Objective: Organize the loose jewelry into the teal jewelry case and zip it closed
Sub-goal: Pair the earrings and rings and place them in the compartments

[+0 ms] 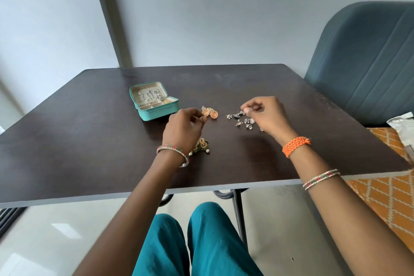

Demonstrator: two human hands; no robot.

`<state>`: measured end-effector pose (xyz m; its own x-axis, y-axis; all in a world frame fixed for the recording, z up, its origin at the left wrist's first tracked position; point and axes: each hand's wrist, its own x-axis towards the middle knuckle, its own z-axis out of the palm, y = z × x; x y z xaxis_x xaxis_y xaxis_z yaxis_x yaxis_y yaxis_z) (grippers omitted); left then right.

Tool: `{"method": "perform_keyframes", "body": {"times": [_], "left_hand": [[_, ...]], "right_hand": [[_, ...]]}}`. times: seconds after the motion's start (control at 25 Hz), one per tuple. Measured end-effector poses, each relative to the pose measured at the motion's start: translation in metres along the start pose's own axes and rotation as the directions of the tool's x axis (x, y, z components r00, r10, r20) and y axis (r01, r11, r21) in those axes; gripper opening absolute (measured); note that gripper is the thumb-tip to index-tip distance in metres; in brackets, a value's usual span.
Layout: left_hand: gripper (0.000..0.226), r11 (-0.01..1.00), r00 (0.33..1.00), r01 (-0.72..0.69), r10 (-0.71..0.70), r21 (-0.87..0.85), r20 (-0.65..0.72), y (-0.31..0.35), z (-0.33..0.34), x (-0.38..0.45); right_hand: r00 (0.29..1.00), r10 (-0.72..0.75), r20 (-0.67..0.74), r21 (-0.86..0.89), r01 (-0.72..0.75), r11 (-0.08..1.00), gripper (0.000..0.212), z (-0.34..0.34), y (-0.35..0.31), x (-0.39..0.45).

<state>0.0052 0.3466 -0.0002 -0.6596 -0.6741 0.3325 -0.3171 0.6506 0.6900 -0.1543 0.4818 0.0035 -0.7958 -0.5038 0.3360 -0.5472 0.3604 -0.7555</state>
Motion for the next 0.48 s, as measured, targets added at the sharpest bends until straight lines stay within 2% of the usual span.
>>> {"method": "perform_keyframes", "body": {"times": [0.16,0.24,0.36,0.48], "left_hand": [[0.016,0.991,0.992,-0.118,0.120,0.058,-0.029,0.021,0.030,0.040],[0.017,0.983,0.990,-0.141,0.137,0.118,0.042,0.026,0.046,0.060],[0.021,0.942,0.977,-0.147,0.090,0.303,0.194,0.025,0.058,0.076],[0.021,0.886,0.956,-0.236,0.139,0.398,0.257,0.024,0.059,0.076]], "right_hand": [[0.999,0.022,0.044,-0.160,-0.014,0.987,0.008,-0.004,0.013,0.030],[0.992,0.013,0.123,-0.214,0.013,0.977,0.005,-0.002,0.010,0.038],[0.962,0.006,0.274,-0.218,0.056,0.974,0.008,0.006,0.005,0.045],[0.963,0.012,0.269,-0.282,0.067,0.957,0.006,0.018,0.011,0.048]]}}
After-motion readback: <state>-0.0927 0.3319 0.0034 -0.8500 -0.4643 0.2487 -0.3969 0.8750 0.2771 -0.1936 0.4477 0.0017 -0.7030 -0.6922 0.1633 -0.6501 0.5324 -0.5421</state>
